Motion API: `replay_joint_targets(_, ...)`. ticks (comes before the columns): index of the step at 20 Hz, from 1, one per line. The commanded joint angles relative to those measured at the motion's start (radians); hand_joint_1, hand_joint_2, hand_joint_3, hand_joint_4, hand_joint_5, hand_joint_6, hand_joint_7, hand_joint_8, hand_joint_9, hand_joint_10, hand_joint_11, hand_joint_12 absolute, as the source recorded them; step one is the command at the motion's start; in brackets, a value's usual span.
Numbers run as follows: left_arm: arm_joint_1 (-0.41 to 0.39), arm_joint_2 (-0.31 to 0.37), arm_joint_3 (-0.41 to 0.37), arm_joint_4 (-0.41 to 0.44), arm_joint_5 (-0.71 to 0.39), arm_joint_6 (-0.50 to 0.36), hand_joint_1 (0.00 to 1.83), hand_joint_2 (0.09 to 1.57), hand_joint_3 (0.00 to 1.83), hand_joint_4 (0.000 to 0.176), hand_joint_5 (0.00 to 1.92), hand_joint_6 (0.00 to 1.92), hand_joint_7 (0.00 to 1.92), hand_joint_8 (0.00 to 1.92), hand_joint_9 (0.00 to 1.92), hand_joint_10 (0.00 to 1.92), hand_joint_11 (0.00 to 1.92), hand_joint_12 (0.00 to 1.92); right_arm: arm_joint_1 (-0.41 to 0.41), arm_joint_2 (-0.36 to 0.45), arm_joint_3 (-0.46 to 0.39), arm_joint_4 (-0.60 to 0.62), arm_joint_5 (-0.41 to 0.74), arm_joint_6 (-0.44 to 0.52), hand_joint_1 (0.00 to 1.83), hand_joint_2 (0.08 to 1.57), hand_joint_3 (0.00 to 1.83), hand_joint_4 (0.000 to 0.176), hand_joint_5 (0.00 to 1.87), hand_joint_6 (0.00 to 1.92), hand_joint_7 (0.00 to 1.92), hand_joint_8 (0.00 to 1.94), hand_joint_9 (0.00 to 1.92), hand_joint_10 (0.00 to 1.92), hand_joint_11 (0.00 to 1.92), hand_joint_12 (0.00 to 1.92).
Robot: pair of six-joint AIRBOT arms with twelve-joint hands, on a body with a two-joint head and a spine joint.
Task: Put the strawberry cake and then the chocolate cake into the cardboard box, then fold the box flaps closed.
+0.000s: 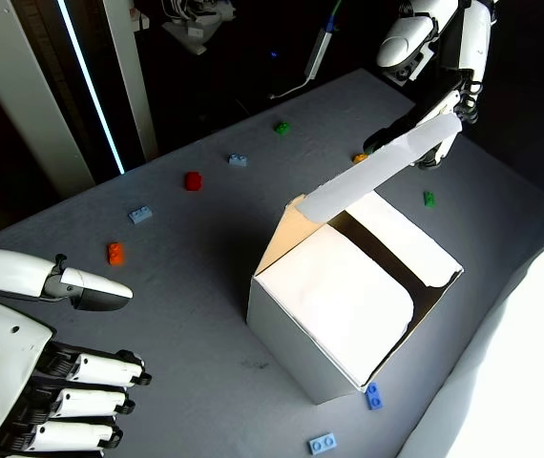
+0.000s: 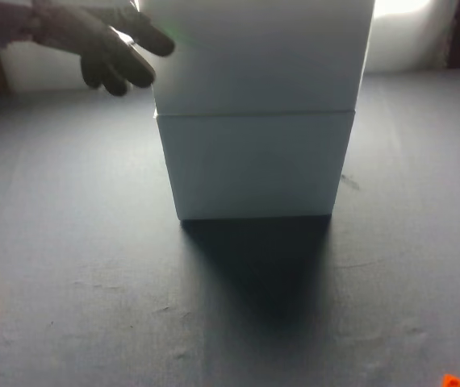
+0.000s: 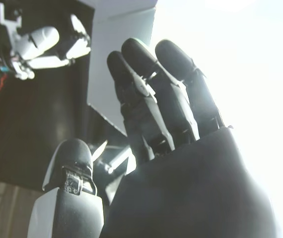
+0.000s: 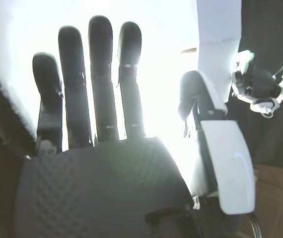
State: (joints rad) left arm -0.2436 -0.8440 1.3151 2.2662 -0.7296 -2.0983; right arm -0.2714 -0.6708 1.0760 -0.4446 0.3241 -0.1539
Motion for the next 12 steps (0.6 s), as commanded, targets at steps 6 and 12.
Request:
replay_joint_targets(6,-0.066,0.014,0.003,-0.049,0.012,-0.021,0.18,1.27,0.00,0.000,0.67,0.00,0.93,0.00,0.66,0.88,0.32,1.60,0.012,0.011,0.003,0.027,0.090,-0.007,0.11,1.30,0.00,0.000,0.71,0.94,0.77,1.00,0.58,1.28,0.27,1.80)
replay_joint_targets(12,-0.084,-0.001,0.001,-0.077,0.067,-0.015,0.19,1.27,0.00,0.000,0.67,0.00,0.93,0.00,0.66,0.88,0.31,1.60,0.010,0.003,0.003,0.027,0.090,-0.022,0.14,1.30,0.00,0.000,0.69,0.98,0.76,1.02,0.57,1.30,0.25,1.81)
